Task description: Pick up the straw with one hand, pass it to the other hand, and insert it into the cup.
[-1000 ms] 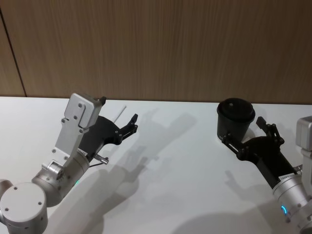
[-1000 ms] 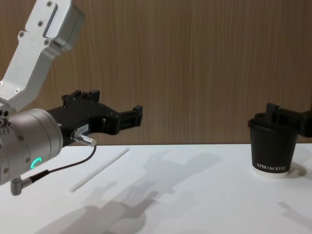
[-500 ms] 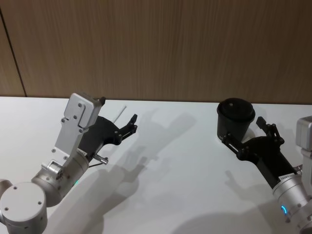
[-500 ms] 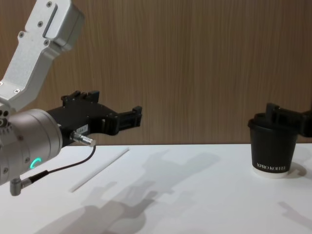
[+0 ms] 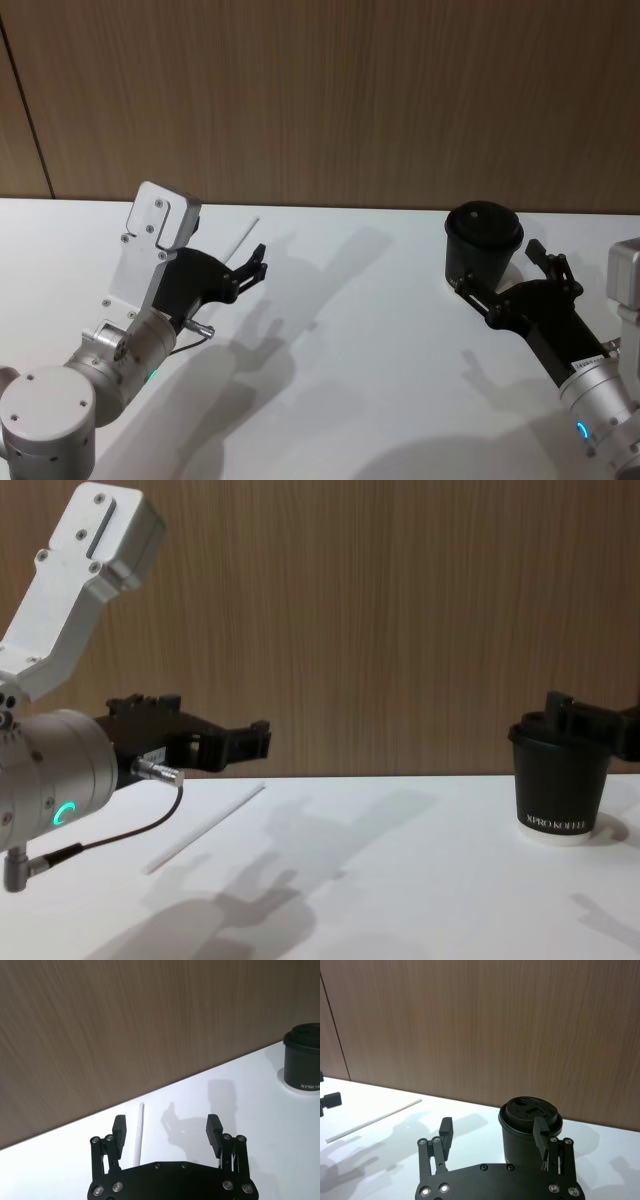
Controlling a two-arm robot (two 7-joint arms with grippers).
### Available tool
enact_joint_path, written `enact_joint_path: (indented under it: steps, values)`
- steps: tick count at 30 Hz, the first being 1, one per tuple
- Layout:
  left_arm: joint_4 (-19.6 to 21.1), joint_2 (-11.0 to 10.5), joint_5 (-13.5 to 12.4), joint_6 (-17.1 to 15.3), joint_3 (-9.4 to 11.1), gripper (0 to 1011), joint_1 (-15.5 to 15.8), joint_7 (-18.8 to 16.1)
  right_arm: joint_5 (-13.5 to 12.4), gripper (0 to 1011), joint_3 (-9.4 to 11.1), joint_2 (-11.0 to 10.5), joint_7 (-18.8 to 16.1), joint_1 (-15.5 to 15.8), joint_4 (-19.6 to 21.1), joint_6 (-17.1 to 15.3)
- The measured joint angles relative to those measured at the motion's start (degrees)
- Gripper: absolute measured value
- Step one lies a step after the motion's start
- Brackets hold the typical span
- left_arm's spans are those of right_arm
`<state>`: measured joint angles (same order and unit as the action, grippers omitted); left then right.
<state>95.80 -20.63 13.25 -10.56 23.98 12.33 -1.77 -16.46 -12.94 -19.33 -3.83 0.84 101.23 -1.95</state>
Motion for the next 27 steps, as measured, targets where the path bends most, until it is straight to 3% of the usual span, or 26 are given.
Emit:
enact_joint_path:
  steps: [3,13,27]
  values:
    - [0.8,0.7,0.6,-3.1,-0.7,1002,-0.6,-1.2,0.0,1001,0.0,0.0,0.0,0.0,0.0,0.0]
    - [3.0,2.3,2.2,-8.3,-3.0,1001,-3.5,-4.0,0.0,1001,0.0,0.0,0.0,0.0,0.0,0.0]
    - [5.4,3.1,3.4,-11.2,-6.5,1002,-8.4,-7.0,0.0,1001,0.0,0.0,0.0,0.0,0.0,0.0]
